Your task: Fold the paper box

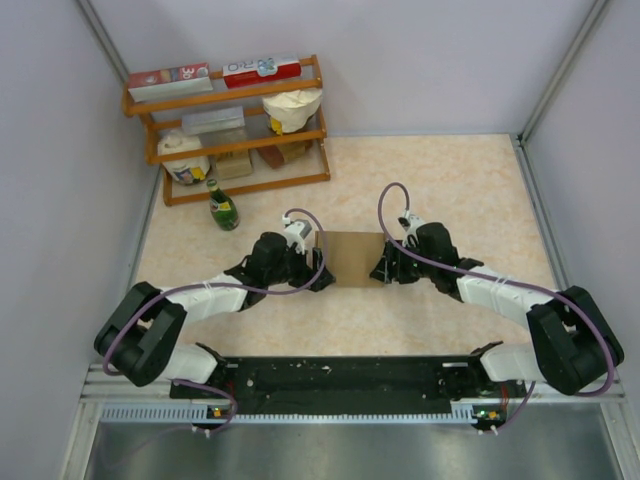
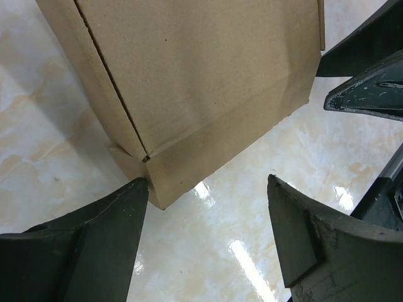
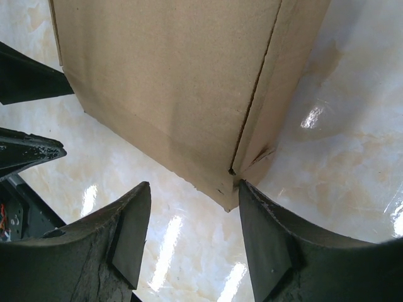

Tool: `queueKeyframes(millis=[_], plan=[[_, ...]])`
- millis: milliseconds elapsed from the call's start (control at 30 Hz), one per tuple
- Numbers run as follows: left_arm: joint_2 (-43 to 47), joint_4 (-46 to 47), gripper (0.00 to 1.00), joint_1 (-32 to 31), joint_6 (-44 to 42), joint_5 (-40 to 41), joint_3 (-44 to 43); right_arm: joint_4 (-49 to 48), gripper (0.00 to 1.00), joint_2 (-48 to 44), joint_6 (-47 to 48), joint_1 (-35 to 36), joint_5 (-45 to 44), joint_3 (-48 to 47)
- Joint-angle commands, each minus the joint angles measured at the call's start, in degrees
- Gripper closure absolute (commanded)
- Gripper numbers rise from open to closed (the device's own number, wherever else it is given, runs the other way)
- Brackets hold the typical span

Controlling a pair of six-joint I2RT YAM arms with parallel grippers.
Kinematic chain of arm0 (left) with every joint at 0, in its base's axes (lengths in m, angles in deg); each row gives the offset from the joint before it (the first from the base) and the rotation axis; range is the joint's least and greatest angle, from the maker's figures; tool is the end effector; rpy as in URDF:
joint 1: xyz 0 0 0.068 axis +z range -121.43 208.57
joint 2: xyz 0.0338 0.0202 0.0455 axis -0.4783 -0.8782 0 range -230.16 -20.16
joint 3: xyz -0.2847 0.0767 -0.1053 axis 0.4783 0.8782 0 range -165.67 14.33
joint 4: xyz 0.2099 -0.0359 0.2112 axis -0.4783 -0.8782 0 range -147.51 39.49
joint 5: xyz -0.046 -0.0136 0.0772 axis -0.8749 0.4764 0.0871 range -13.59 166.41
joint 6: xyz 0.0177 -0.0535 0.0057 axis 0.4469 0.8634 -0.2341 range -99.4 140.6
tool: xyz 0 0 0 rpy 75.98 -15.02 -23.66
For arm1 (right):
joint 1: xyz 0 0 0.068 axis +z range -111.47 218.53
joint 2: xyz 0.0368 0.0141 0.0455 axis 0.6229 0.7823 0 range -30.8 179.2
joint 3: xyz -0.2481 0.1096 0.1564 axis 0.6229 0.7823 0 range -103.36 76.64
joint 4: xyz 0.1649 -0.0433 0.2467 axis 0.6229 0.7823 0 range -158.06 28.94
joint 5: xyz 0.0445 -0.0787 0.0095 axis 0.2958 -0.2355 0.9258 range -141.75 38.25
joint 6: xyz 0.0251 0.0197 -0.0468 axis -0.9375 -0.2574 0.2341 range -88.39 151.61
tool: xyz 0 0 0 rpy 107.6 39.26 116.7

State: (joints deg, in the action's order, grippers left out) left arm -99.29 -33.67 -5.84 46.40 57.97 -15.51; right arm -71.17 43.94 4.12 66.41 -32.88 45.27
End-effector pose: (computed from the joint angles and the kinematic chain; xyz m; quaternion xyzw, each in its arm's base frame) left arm 0.2307 -0.1733 0.1762 0.1419 0.8569 -0.3599 0.3406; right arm 0.2357 0.1393 0.1836 -0.0720 0.8947 0.3244 0.2983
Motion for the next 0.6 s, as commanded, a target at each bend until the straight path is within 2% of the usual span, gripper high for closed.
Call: queueKeyframes(millis=[0,167,567], plan=[[2.0,1.4,0.19,-0.7,-0.8,0.5,-2.3,-0.6,0.41,-0.9,1.5,0.1,-0.5,-0.9],[2.3,0.2,0.12,-0.7,-1.3,2.9,-3.0,-0.6,0.39,-0.9,1.9,0.2,-0.9,-0.7],[0.6,-2.2,0.11,-0.7,-2.9,5.2,-5.7,-0.8,0.38,-0.3,2.7,0.1,-2.3,-0.9]])
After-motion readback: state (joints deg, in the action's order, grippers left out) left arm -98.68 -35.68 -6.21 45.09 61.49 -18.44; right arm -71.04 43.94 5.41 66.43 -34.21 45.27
